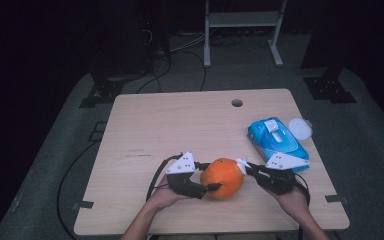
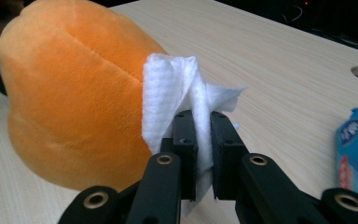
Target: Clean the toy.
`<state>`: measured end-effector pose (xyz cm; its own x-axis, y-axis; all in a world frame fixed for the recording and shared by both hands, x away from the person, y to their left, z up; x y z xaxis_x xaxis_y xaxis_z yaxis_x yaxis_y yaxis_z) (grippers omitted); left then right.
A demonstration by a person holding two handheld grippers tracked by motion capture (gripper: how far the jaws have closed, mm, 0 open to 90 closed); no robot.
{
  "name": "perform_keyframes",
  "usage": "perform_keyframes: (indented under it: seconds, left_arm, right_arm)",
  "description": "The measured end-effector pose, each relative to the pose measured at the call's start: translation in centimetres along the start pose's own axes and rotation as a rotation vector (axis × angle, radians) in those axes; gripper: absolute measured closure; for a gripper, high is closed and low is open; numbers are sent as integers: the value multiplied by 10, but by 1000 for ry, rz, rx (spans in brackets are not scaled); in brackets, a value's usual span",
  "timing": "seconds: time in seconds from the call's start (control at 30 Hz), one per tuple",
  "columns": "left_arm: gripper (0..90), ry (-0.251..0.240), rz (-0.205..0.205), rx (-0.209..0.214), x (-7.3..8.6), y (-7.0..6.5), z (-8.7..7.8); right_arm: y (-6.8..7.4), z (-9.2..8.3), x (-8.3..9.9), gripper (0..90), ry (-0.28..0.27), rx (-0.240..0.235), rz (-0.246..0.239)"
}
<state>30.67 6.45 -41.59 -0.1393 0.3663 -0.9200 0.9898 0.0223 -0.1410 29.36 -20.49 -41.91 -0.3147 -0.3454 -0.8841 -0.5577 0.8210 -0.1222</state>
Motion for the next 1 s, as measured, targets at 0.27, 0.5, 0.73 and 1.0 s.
perform_keyframes:
  seconds: [0.27,0.5,0.73,1.0]
  left_arm:
    - [362,30,-38,-26,-3,0,-8]
    - [362,54,-50,-36,-6,-2,-4]
    - [359,51,-61,-23,-7,-4,-3]
    - [152,56,-83,-21,7,8,4]
  right_arm:
    - [18,-11,-22,818,-74,-4,-59]
    - [40,-18,-43,818,-127,-59,-93]
    - [49,-17,-47,818,-144,-90,-98]
    - [38,7,-24,817,-72,-56,-67]
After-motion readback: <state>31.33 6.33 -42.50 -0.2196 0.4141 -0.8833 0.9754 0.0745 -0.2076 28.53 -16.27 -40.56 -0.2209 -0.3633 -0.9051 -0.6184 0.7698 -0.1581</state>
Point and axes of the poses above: each handheld gripper's, and its own axes: z roughly forward along the jaws, x roughly out of its underside, y roughly to its left, the point moved 2 cm from there along z, roughly forward along the jaws, and after that the axes turned 15 degrees about x, right-handed, at the moved point
